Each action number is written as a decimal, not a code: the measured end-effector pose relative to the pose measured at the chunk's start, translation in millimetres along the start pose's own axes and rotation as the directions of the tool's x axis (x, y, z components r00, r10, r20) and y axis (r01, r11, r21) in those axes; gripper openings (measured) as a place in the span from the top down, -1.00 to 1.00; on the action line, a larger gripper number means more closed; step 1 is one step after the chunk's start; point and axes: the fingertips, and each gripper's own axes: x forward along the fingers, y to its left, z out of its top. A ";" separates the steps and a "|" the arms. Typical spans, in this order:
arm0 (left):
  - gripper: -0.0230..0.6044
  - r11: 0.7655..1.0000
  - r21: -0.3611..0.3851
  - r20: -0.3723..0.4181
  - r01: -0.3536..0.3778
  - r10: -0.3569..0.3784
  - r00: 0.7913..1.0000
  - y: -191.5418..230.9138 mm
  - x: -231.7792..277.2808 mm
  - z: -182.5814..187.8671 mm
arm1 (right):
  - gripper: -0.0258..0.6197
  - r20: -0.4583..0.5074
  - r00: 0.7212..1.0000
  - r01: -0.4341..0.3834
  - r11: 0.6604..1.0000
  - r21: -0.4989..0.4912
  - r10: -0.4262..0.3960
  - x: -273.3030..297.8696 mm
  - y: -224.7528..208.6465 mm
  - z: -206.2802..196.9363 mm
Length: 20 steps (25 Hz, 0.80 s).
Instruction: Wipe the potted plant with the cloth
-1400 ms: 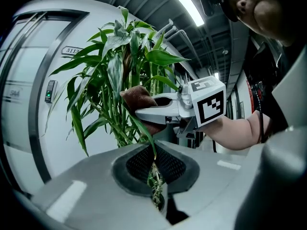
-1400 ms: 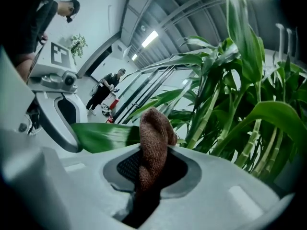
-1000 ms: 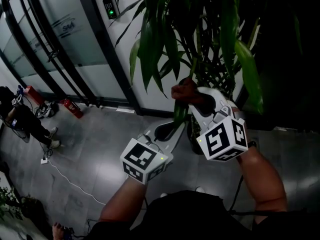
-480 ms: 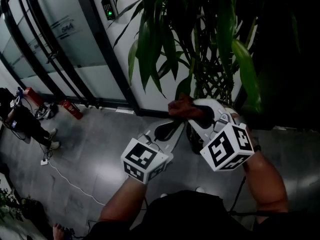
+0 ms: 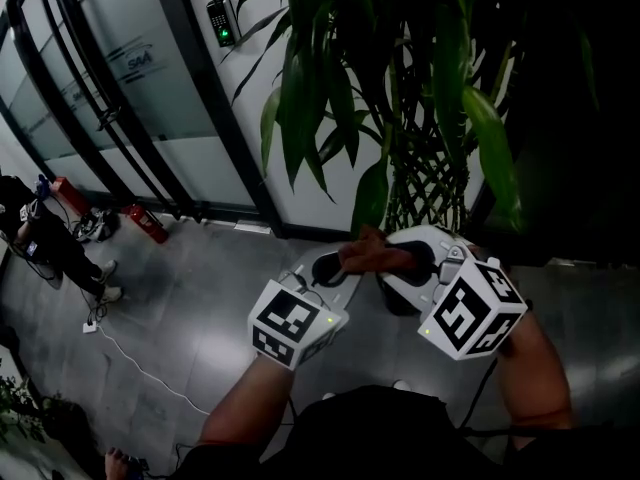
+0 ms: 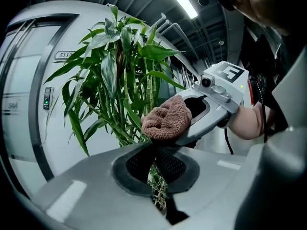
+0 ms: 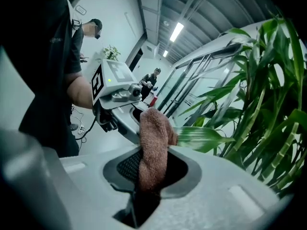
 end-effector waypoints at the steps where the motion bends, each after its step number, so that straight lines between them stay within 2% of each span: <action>1: 0.87 1.000 0.003 -0.001 0.000 0.000 1.000 -0.1 -0.2 0.2 | 0.72 0.003 1.000 0.001 1.000 0.005 -0.001 -0.4 0.4 -0.4; 9: 0.86 1.000 -0.012 0.047 0.002 -0.002 0.999 -0.7 -4.7 3.8 | 0.72 0.046 0.996 0.078 0.994 0.072 -0.082 -9.4 4.1 5.5; 12: 0.79 0.999 -0.030 0.058 0.010 -0.008 0.998 0.2 -10.2 2.7 | 0.72 0.053 0.988 0.137 0.984 0.111 -0.143 -11.6 3.3 6.6; 20: 0.79 0.997 -0.078 0.066 0.026 -0.020 0.998 20.1 -39.5 -9.8 | 0.72 0.033 0.968 0.238 0.952 0.195 -0.248 1.1 12.8 13.2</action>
